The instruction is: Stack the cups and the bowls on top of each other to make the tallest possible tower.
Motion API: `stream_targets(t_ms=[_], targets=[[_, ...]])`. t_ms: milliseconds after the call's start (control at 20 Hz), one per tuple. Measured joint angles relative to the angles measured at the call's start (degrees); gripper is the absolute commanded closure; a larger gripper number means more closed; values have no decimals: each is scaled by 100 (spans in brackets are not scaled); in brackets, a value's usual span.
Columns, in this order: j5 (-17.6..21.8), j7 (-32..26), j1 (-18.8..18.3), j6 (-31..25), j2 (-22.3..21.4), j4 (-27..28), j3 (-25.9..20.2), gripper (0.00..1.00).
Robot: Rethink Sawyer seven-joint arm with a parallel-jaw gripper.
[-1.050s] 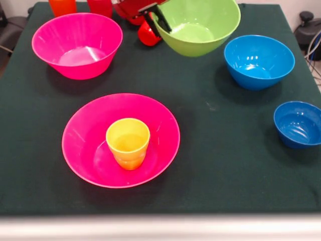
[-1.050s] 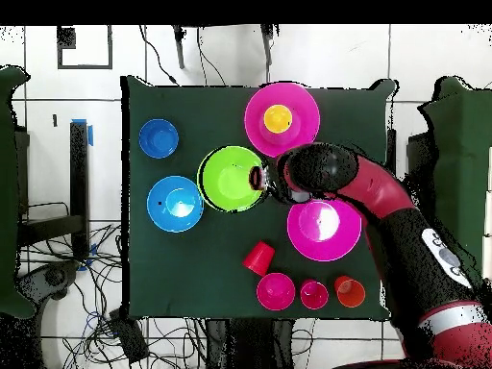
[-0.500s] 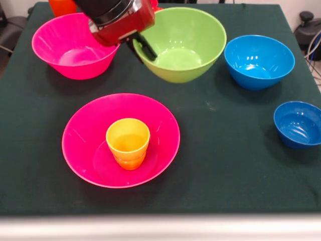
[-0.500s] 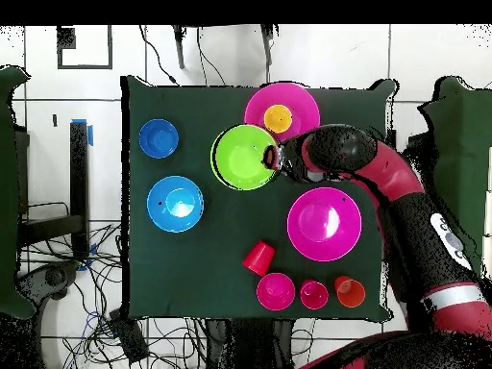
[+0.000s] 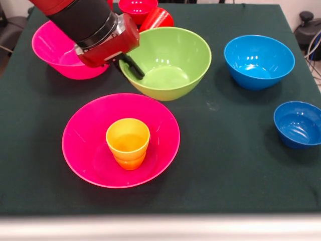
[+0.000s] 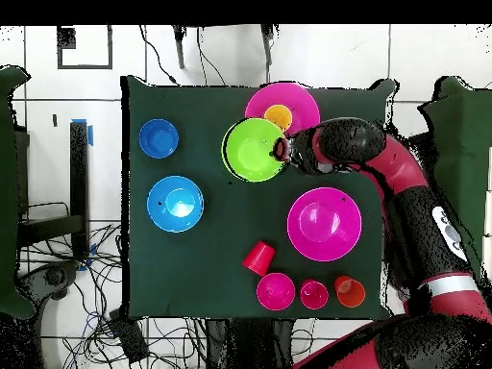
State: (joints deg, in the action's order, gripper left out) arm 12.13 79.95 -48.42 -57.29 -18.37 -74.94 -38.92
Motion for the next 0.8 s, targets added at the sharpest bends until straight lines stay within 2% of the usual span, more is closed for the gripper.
stream_targets(t_ms=[800], targets=[[583, -233, -130, -337, 237, 597, -281, 100]])
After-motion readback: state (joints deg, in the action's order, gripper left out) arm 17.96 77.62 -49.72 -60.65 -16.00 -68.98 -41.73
